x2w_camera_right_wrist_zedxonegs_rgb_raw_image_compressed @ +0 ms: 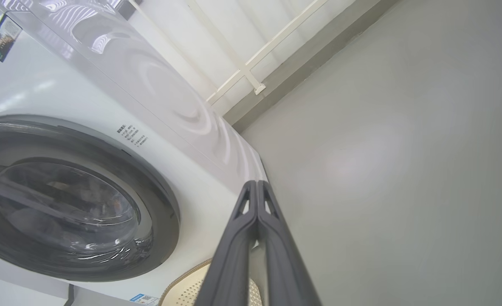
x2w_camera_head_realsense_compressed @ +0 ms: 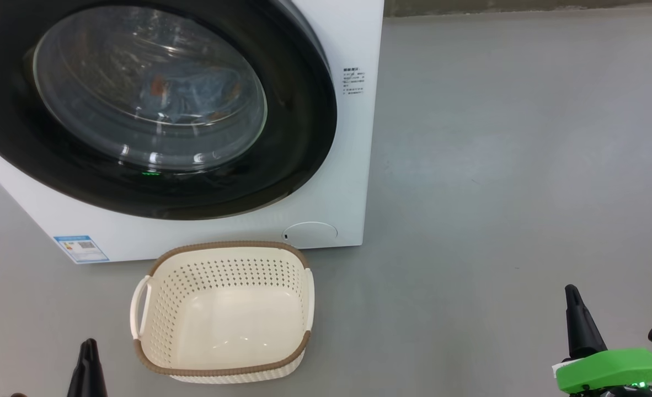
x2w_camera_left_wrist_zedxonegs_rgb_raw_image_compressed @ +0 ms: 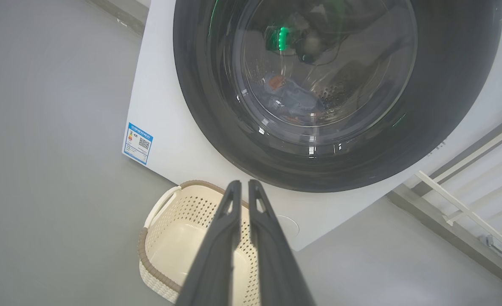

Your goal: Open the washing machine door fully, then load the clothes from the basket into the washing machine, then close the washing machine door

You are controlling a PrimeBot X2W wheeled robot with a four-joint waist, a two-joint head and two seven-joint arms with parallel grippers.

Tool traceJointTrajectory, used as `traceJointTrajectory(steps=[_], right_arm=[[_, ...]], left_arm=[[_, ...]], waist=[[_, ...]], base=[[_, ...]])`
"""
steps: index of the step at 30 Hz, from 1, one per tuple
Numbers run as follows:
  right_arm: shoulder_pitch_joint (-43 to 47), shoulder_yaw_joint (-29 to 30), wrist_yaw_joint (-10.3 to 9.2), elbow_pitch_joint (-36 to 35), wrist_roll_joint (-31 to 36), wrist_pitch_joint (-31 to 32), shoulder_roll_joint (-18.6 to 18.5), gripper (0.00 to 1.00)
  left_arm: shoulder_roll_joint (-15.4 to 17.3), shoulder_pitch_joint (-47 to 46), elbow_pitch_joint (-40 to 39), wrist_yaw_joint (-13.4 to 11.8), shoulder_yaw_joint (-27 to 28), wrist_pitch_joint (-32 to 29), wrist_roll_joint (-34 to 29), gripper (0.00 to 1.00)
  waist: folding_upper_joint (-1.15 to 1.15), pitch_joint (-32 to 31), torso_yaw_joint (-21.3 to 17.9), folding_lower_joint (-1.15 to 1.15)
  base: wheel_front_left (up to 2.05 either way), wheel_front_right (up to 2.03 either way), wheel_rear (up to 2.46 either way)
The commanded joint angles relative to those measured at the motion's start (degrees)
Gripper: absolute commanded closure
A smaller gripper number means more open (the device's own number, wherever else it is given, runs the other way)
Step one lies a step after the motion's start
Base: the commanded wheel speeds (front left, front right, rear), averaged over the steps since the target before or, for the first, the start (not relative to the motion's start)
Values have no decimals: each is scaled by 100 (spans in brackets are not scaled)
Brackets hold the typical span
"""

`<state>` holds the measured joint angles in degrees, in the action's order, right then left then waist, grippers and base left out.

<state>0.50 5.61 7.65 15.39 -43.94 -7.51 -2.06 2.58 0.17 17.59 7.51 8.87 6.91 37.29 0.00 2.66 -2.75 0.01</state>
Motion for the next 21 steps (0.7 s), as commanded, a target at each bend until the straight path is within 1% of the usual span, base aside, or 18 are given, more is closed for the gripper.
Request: traceJointTrajectory(steps=[1,21], right_arm=[[-234,-42,-6,-135,-209,38,-110,100],[-344,-34,-9,-137,-1432,370,-123,100]], left_arm=[[69,-229,-184,-1,43,-49,182,100],[59,-335,-229,-1,-28,-386,1562,100]], waist=[[0,-5,6,0],[0,-69,76,-1]], base=[[0,0,0],[0,0,0]])
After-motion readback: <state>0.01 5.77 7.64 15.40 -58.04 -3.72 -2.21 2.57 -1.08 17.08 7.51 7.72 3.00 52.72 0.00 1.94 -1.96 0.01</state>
